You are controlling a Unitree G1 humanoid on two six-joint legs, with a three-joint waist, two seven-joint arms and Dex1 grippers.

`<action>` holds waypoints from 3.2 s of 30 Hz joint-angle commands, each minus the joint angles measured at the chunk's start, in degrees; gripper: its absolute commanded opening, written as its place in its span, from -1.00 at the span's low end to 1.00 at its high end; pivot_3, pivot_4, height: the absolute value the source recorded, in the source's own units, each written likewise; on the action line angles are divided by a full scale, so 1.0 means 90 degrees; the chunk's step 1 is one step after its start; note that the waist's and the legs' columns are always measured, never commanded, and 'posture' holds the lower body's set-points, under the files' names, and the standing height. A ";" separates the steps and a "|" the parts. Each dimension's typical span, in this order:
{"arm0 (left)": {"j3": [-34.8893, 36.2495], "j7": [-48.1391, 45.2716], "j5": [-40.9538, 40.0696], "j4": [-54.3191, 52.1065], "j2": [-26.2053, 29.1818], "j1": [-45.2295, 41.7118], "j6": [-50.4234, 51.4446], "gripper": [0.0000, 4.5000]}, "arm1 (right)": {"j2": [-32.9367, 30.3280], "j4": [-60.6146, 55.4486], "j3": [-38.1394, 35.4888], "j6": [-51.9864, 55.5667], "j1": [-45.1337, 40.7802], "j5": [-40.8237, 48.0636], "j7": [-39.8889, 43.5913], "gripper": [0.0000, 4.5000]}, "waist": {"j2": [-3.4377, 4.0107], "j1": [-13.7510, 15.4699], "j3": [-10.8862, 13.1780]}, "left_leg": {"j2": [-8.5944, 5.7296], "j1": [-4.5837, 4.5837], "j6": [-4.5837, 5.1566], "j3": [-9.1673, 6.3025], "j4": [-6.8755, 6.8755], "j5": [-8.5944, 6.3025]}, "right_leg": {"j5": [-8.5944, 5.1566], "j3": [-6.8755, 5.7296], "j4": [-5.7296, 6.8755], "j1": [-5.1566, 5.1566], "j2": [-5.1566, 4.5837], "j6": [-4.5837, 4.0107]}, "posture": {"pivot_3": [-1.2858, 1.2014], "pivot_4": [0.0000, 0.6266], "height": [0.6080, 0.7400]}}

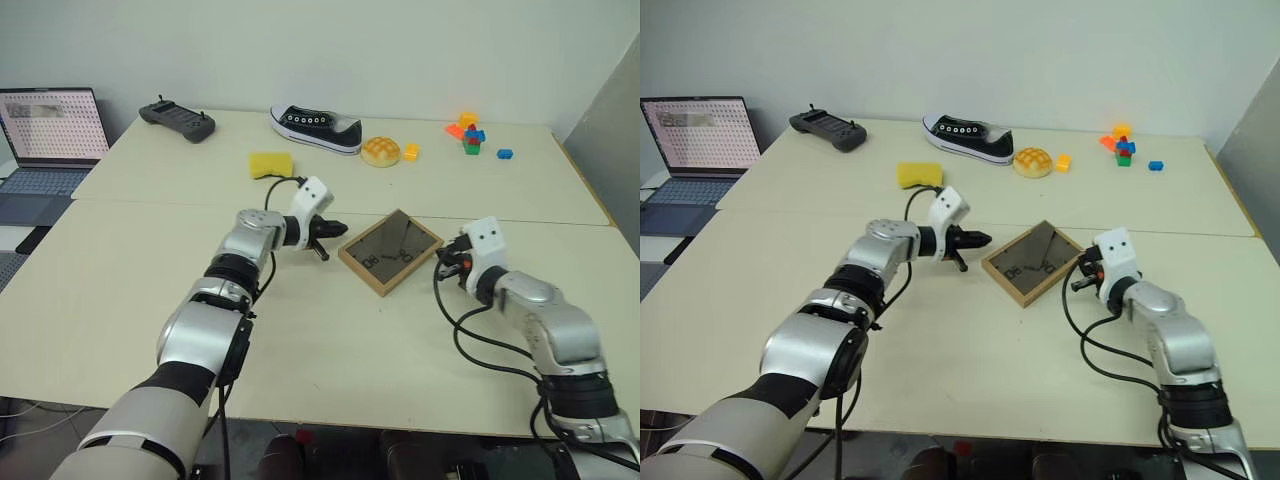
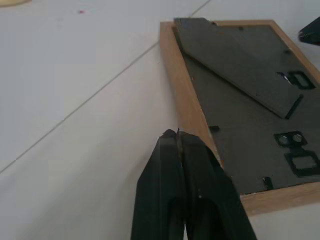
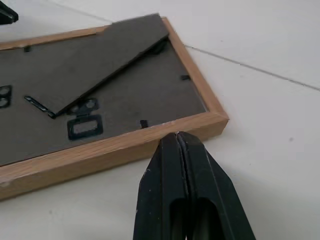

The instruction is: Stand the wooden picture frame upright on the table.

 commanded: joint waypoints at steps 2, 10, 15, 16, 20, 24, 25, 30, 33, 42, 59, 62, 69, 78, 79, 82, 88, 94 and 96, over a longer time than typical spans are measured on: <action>-0.0346 0.0298 0.0556 0.0349 -0.0321 -0.0152 -0.0239 -1.00 | 0.0415 0.0524 0.0243 -0.0203 -0.0459 -0.0473 -0.0422 -1.00 | 0.0000 -0.0012 0.0000 | 0.0000 0.0004 0.0000 0.0001 0.0002 0.0000 | 0.0000 0.0002 0.0002 0.0002 0.0000 0.0000 | 0.03 -0.52 1.00; -0.0363 -0.0430 0.0601 -0.0371 -0.0186 0.0272 -0.0210 -1.00 | 0.0970 0.0797 0.0490 -0.0454 -0.0694 -0.0610 -0.0244 -1.00 | 0.0001 -0.0046 -0.0001 | 0.0002 0.0006 -0.0002 0.0000 -0.0001 0.0002 | 0.0000 0.0000 0.0007 0.0001 0.0001 0.0000 | 0.03 -0.52 1.00; -0.0488 -0.0922 0.0592 -0.2067 0.0361 0.1134 0.0575 -1.00 | 0.0992 0.0327 0.0680 -0.0205 -0.0582 -0.0469 0.0231 -1.00 | 0.0002 -0.0120 -0.0002 | 0.0003 0.0006 -0.0004 0.0000 -0.0001 0.0003 | 0.0000 0.0001 0.0010 0.0001 0.0001 0.0000 | 0.03 -0.52 1.00; -0.0510 -0.0980 0.0575 -0.2464 0.0456 0.1328 0.0770 -1.00 | 0.0966 0.0222 0.0724 -0.0148 -0.0548 -0.0439 0.0347 -1.00 | 0.0003 -0.0141 -0.0002 | 0.0005 0.0007 -0.0006 -0.0001 -0.0001 0.0004 | 0.0000 0.0001 0.0011 0.0000 0.0001 0.0000 | 0.03 -0.52 1.00; -0.0567 -0.1259 0.0388 -0.4584 0.1027 0.2417 0.1761 -1.00 | 0.0775 -0.0412 0.1104 0.0214 -0.0294 -0.0321 0.0874 -1.00 | 0.0006 -0.0179 -0.0004 | 0.0010 0.0010 -0.0012 -0.0003 -0.0004 0.0007 | 0.0000 0.0002 0.0016 0.0001 0.0003 -0.0001 | 0.03 -0.52 1.00; -0.0515 -0.1297 0.0208 -0.6157 0.1561 0.3183 0.2693 -1.00 | 0.0596 -0.0979 0.1352 0.0578 -0.0103 -0.0172 0.1208 -1.00 | 0.0006 -0.0182 -0.0004 | 0.0011 0.0015 -0.0002 -0.0005 -0.0002 0.0002 | -0.0001 0.0002 0.0021 0.0004 0.0003 -0.0002 | 0.03 -0.52 1.00; -0.0503 -0.1304 0.0150 -0.6464 0.1681 0.3322 0.2891 -1.00 | 0.0573 -0.1079 0.1360 0.0686 -0.0079 -0.0118 0.1258 -1.00 | 0.0006 -0.0175 -0.0004 | 0.0011 0.0016 0.0000 -0.0006 -0.0001 0.0001 | -0.0001 0.0001 0.0023 0.0004 0.0003 -0.0002 | 0.03 -0.52 1.00; -0.0389 -0.1382 -0.0193 -0.7822 0.2334 0.3943 0.3778 -1.00 | 0.0345 -0.1466 0.1409 0.1112 0.0016 0.0011 0.1438 -1.00 | 0.0006 -0.0151 -0.0003 | 0.0009 0.0016 0.0000 -0.0006 0.0003 0.0000 | -0.0002 0.0002 0.0028 0.0004 0.0003 -0.0002 | 0.03 -0.52 1.00; -0.0311 -0.1484 -0.0312 -0.8193 0.2853 0.4270 0.3933 -1.00 | -0.0021 -0.1404 0.1408 0.0924 0.0087 -0.0190 0.1507 -1.00 | 0.0005 -0.0142 -0.0003 | 0.0009 0.0014 0.0001 -0.0006 0.0002 0.0000 | -0.0002 0.0001 0.0024 0.0004 0.0002 -0.0002 | 0.03 -0.52 1.00; 0.0848 -0.1549 -0.2031 -0.8211 0.3268 0.4478 0.6089 -0.59 | -0.0696 -0.0560 0.1363 -0.0712 0.0305 -0.0526 0.1985 -1.00 | 0.0002 -0.0139 -0.0001 | 0.0009 0.0013 0.0003 -0.0005 0.0002 -0.0001 | -0.0003 0.0000 0.0016 0.0004 0.0002 -0.0002 | 0.03 -0.52 1.00; 0.2174 0.0836 -0.4483 -0.6941 0.1826 0.4029 0.9506 0.97 | -0.0102 -0.0486 0.1897 -0.1290 0.0273 -0.0823 0.2197 -1.00 | 0.0000 -0.0143 -0.0002 | 0.0012 0.0018 -0.0001 -0.0012 0.0003 0.0001 | -0.0004 -0.0003 0.0023 0.0007 0.0000 -0.0003 | 0.03 -0.52 1.00; 0.2085 0.1070 -0.4437 -0.6947 0.1599 0.4125 0.9471 1.00 | 0.0074 -0.0592 0.2021 -0.1131 0.0229 -0.0809 0.2175 -1.00 | 0.0002 -0.0123 -0.0004 | 0.0011 0.0020 -0.0004 -0.0012 0.0003 0.0003 | -0.0004 -0.0003 0.0023 0.0009 0.0000 -0.0003 | 0.03 -0.52 1.00; 0.2126 0.1430 -0.4588 -0.7216 0.0838 0.4300 0.9417 1.00 | 0.0444 -0.0804 0.2102 -0.0745 0.0217 -0.0791 0.2041 -1.00 | 0.0014 0.0017 -0.0024 | 0.0001 0.0028 -0.0005 -0.0010 0.0007 0.0003 | -0.0003 -0.0002 0.0023 0.0021 -0.0009 -0.0002 | 0.03 -0.52 1.00; 0.2594 0.1547 -0.4759 -0.7278 0.1009 0.4385 0.9492 0.60 | 0.0299 -0.0380 0.1880 -0.0847 0.0216 -0.0944 0.1952 -1.00 | 0.0013 0.0006 -0.0025 | -0.0002 0.0024 -0.0010 -0.0009 0.0003 0.0005 | -0.0003 -0.0004 0.0003 0.0023 -0.0015 -0.0001 | 0.03 -0.52 1.00; 0.2622 0.1536 -0.4787 -0.7258 0.1039 0.4350 0.9499 0.52 | 0.0293 -0.0353 0.1865 -0.0857 0.0213 -0.0951 0.1942 -1.00 | 0.0013 0.0004 -0.0025 | -0.0002 0.0024 -0.0006 -0.0009 0.0003 0.0003 | -0.0003 -0.0004 0.0003 0.0023 -0.0015 -0.0001 | 0.03 -0.52 1.00; 0.2626 0.1466 -0.5007 -0.7333 0.1198 0.4239 0.9506 0.22 | 0.0274 -0.0239 0.1750 -0.0911 0.0181 -0.0958 0.1902 -1.00 | 0.0012 0.0001 -0.0024 | 0.0000 0.0022 -0.0005 -0.0010 0.0003 0.0002 | -0.0003 -0.0004 0.0005 0.0019 -0.0012 -0.0001 | 0.03 -0.52 1.00; 0.2578 0.1542 -0.5716 -0.7632 0.1374 0.4159 0.9506 -0.30 | 0.0091 -0.0173 0.1141 -0.0751 -0.0303 -0.0697 0.1975 -1.00 | 0.0010 0.0002 -0.0023 | 0.0001 0.0019 -0.0006 -0.0009 0.0003 0.0003 | -0.0003 -0.0003 0.0006 0.0016 -0.0012 -0.0001 | 0.03 -0.52 1.00; 0.2715 0.1656 -0.5900 -0.7560 0.1305 0.3570 0.9424 -0.43 | 0.0106 -0.0440 -0.0156 0.0601 -0.1498 0.0899 0.2461 -0.69 | 0.0007 0.0005 -0.0012 | 0.0001 0.0012 -0.0007 -0.0011 0.0004 0.0004 | -0.0002 -0.0005 0.0009 0.0010 -0.0012 -0.0002 | 0.03 -0.52 1.00; 0.2602 0.1487 -0.5883 -0.7566 0.1400 0.3412 0.9198 -0.43 | 0.0128 -0.0567 -0.0452 0.1260 -0.1743 0.1658 0.2733 -0.49 | 0.0007 0.0004 -0.0014 | 0.0001 0.0011 -0.0009 -0.0011 0.0002 0.0005 | -0.0002 -0.0007 0.0005 0.0011 -0.0011 -0.0002 | 0.03 -0.52 1.00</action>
